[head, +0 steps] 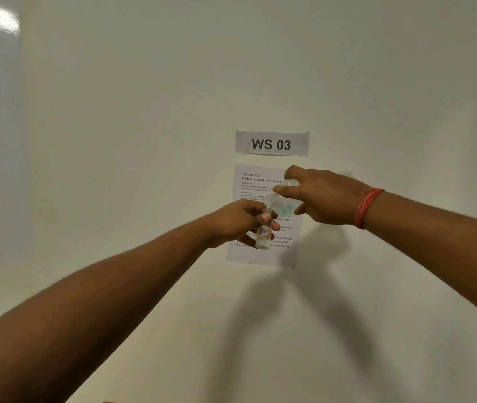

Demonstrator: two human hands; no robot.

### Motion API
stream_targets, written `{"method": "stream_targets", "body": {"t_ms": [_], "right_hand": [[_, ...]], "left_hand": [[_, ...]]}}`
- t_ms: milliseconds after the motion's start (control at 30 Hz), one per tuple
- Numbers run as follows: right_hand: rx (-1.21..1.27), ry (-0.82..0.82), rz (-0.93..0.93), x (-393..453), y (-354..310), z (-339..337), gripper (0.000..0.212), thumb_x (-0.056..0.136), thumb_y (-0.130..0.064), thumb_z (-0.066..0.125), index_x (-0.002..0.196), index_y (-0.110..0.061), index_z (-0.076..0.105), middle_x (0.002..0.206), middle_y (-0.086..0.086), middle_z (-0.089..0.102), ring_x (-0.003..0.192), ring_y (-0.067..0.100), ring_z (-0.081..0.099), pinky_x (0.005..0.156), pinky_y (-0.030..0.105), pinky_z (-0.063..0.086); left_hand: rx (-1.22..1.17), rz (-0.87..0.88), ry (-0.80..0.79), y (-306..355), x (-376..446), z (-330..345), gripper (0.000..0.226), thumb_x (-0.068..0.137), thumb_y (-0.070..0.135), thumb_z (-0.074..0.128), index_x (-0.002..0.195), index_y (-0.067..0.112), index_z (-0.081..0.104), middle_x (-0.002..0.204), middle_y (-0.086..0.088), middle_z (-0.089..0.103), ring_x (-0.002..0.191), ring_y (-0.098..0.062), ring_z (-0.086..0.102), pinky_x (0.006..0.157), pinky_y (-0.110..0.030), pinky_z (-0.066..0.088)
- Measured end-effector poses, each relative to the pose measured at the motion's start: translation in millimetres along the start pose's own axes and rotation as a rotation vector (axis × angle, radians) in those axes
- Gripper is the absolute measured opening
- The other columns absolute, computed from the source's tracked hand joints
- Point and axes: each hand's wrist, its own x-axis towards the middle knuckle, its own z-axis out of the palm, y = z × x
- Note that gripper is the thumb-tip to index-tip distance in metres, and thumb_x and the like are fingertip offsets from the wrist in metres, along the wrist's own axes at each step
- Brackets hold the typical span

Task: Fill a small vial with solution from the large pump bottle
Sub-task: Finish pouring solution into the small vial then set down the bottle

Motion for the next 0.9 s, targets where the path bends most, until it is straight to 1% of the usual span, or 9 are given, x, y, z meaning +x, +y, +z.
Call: {"method": "stream_targets", "body": {"t_ms": [333,433,700,900], "right_hand": [[0.015,0.001,0.004,-1.6,0.0,1.2,0.066,0.087,-0.007,0.064,0.147,-0.023,0.04,0.14,0.007,0.041,0.098,0.026,0.062,0.077,0.033,0.056],[0.019,0.006,0.002,-1.9,0.3,1.1,0.066,0.087,-0.008,0.065,0.146,-0.023,0.041,0.139,0.007,0.042,0.096,0.025,0.063,0.075,0.032,0.056],[0.015,-0.002,0.004,-1.9,-0.2,0.6,0.065,0.088,-0.008,0.063,0.146,-0.024,0.04,0.14,0.007,0.04,0.099,0.026,0.062,0.078,0.033,0.055],[0.006,-0.008,0.007,-2.2,-1.1,-0.8,0.065,0.089,-0.01,0.062,0.148,-0.024,0.038,0.143,0.006,0.038,0.103,0.026,0.061,0.08,0.032,0.055]], "left_hand": [[-0.012,0.007,-0.01,-1.5,-0.3,0.6,0.02,0.107,0.017,0.048,0.118,0.013,0.063,0.117,-0.007,0.074,0.108,-0.025,0.073,0.095,-0.052,0.058],[-0.01,0.006,-0.006,-1.2,-0.1,0.8,0.019,0.107,0.018,0.048,0.119,0.013,0.063,0.117,-0.007,0.074,0.108,-0.025,0.073,0.096,-0.053,0.057],[-0.013,0.007,-0.003,-1.3,0.0,0.9,0.023,0.107,0.017,0.048,0.124,0.01,0.062,0.118,-0.007,0.074,0.109,-0.025,0.072,0.095,-0.052,0.058],[-0.026,0.009,-0.003,-1.8,0.4,1.2,0.021,0.107,0.018,0.048,0.121,0.011,0.063,0.115,-0.006,0.075,0.108,-0.024,0.073,0.093,-0.051,0.059]]}}
